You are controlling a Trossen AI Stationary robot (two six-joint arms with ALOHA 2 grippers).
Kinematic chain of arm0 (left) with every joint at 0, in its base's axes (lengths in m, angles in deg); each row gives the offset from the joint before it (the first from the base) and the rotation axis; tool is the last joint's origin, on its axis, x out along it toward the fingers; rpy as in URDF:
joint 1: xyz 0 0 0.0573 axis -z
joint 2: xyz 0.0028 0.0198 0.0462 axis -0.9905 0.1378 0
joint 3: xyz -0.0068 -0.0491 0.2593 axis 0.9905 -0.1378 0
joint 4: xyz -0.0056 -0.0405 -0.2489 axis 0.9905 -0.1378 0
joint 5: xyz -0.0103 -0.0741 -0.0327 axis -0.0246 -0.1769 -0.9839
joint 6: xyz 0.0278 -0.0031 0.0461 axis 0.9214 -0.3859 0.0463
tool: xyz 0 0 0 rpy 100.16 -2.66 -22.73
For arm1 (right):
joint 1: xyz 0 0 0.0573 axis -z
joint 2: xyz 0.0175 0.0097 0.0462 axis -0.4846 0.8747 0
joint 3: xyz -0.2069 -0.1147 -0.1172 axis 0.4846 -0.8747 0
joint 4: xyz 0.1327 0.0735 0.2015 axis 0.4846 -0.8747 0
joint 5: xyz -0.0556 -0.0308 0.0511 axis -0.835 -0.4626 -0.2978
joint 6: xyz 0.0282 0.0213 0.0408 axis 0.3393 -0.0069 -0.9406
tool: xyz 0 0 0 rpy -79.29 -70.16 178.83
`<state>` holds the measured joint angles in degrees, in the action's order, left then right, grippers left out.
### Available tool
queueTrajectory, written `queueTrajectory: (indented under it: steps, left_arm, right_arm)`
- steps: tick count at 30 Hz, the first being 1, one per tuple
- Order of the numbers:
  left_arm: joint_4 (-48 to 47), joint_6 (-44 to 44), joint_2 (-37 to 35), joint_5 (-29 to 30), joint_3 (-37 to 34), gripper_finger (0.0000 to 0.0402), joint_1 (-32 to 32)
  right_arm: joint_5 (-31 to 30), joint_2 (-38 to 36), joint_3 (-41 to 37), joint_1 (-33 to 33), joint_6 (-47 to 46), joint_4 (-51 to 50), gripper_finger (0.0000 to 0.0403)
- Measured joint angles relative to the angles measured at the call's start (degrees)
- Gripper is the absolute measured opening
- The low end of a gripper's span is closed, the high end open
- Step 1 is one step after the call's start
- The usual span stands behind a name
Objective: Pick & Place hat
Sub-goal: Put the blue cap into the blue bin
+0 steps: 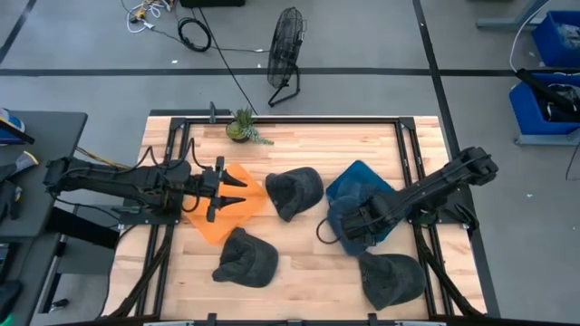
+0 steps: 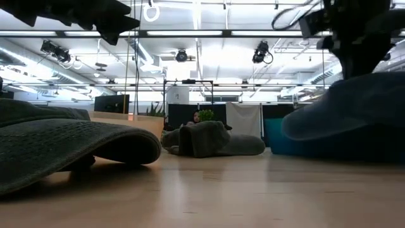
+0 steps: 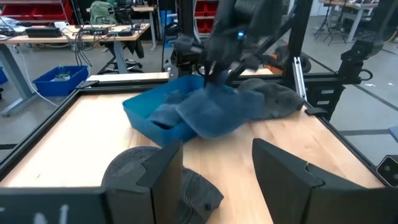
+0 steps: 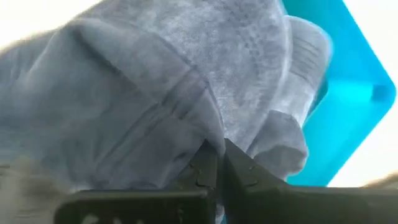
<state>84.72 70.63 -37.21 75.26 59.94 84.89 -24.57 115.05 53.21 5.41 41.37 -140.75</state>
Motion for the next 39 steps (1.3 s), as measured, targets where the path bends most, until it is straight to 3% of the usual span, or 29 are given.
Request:
queueTrajectory:
  steps: [4,9,14,18,24,30,39]
  left_arm:
    - [2.0,0.0,0.0,0.0,0.0,0.0199,0.0]
    - [2.3,0.0,0.0,0.0,0.0,0.0199,0.0]
    - [2.4,0.1,0.0,0.1,0.0,0.0199,0.0]
    - [2.4,0.1,0.0,0.1,0.0,0.0199,0.0]
    - [2.2,0.1,0.0,0.1,0.0,0.0199,0.0]
    - [2.0,0.1,0.0,0.1,0.0,0.0199,0.0]
    - [2.0,0.1,0.0,0.1,0.0,0.0199,0.0]
  right_arm:
    - [-0.3,0.0,-0.3,1.6,1.8,-0.4,0.0003]
    - [-0.7,0.0,6.0,2.4,6.2,-2.4,0.0002]
    - [-8.5,-0.6,14.3,2.4,8.0,-10.0,0.0002]
    - [-13.7,-2.5,15.8,3.5,7.1,-17.0,0.0002]
    - [-13.0,-6.9,8.3,5.7,9.8,-15.1,0.0002]
    - [-11.2,-9.4,-3.3,8.4,6.1,-15.4,0.0002]
    - [-9.6,-10.3,-13.5,9.3,16.9,-4.5,0.0002]
